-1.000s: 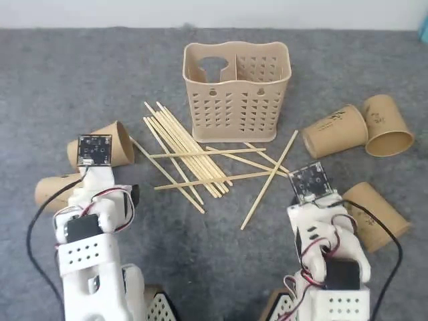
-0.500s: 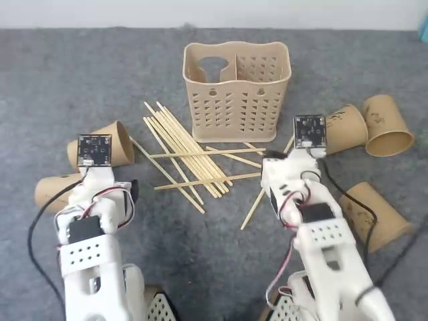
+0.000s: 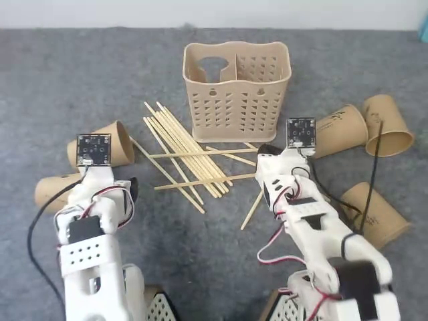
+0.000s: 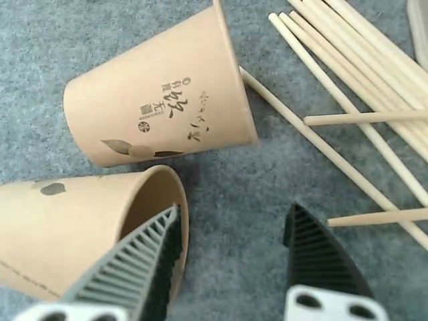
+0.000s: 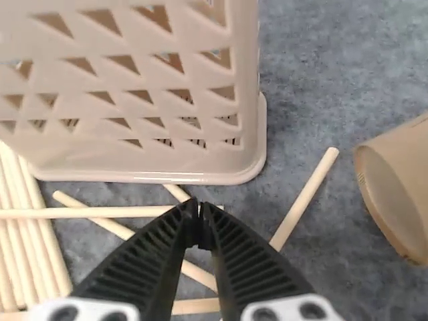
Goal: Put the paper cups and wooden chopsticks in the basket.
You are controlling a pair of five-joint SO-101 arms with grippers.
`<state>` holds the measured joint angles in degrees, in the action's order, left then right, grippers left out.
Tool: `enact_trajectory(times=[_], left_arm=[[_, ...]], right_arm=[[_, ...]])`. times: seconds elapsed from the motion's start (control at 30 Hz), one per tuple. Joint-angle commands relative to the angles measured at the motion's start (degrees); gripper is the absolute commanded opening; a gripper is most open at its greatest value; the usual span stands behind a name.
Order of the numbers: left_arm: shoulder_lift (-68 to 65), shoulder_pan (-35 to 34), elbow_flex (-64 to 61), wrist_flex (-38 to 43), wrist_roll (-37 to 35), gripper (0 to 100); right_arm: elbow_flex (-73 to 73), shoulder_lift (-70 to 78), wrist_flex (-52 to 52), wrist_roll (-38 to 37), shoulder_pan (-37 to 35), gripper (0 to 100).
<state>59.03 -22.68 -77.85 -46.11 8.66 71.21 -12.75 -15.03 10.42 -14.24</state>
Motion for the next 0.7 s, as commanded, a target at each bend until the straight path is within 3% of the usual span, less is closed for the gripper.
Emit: enact_trajectory(times=[0.0, 0.33, 0.57, 0.67], left_arm=[[-0.44, -0.44, 0.22, 1.05, 0.18, 24], [-0.44, -0.44, -0.04, 0.97, 0.18, 24], [-0.09, -0.53, -0.4, 0.97, 0.26, 24], [-0.09, -0.53, -0.4, 0.97, 0.26, 24]], right_arm=[[-3.96, 2.24, -3.03, 0.53, 1.01, 0.9], [-4.04, 2.95, -2.68, 0.88, 2.95, 0.8], [-11.16, 3.12, 14.99, 16.53, 7.08, 0.8], [-13.27, 3.3, 20.18, 18.11, 6.73, 0.8]])
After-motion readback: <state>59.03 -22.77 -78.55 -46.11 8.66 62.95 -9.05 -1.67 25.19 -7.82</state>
